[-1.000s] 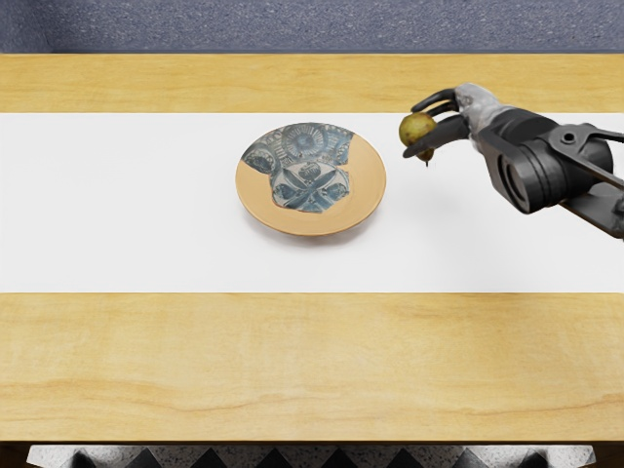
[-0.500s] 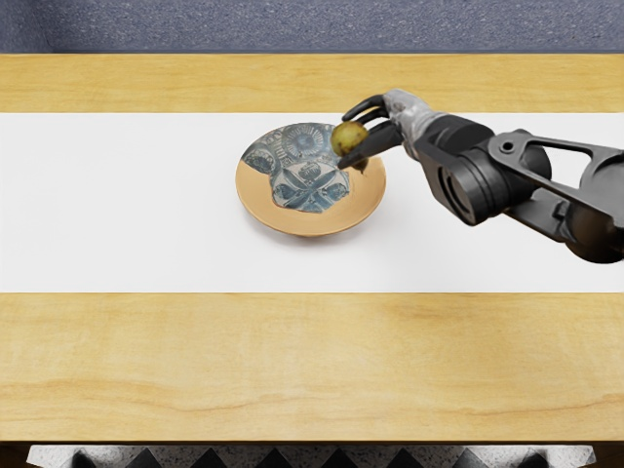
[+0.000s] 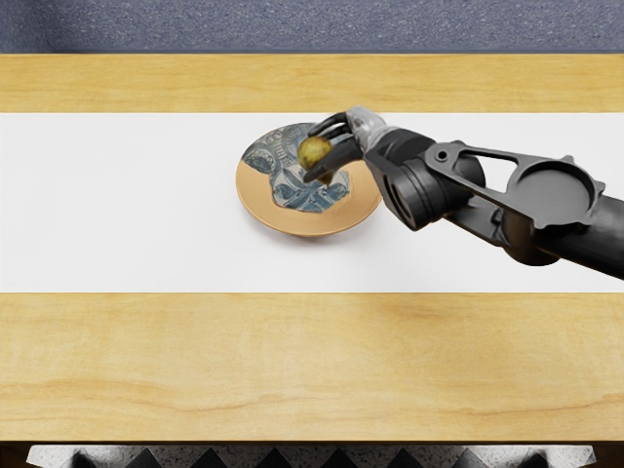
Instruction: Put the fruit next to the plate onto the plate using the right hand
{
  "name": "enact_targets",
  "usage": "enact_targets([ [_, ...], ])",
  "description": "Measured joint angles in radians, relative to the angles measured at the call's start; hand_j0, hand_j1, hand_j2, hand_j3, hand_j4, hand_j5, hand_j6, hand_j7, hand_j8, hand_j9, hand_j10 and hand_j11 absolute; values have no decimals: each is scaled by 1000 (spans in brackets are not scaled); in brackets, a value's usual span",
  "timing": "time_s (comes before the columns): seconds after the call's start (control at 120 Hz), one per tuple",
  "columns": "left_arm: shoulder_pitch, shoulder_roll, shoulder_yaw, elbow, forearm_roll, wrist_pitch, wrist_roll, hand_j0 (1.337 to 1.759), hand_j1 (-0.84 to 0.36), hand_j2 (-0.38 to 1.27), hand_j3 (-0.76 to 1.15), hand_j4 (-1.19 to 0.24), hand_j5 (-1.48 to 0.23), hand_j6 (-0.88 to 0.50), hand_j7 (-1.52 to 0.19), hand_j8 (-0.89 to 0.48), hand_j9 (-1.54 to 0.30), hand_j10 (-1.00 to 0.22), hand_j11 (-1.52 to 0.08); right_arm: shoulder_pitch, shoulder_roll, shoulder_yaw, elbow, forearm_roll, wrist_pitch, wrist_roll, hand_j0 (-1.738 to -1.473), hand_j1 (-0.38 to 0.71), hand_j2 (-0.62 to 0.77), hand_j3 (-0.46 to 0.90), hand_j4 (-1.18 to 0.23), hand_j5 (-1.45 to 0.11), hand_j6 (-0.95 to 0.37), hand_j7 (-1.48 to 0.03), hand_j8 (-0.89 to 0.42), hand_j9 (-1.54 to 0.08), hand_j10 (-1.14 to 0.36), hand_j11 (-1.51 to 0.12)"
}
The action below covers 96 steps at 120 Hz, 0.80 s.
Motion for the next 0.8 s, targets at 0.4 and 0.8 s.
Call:
enact_targets([
  [0.4,-1,0,0,0,0,0,0,1658,348,0,0,-1,-1,-1,-1,-1,-1,-1,-1,0,26,-4,-50,-6,-4,1,-1656,159,136,0,-566,-692,-398,-677,-398,-688,-483,-690],
  [0.8,-1,0,0,0,0,0,0,1658,348,0,0,-1,-1,-1,-1,-1,-1,-1,-1,6,26,5,-66,-2,-5,1,-1658,-252,15,0,-101,-126,-78,-123,-78,-125,-90,-125],
])
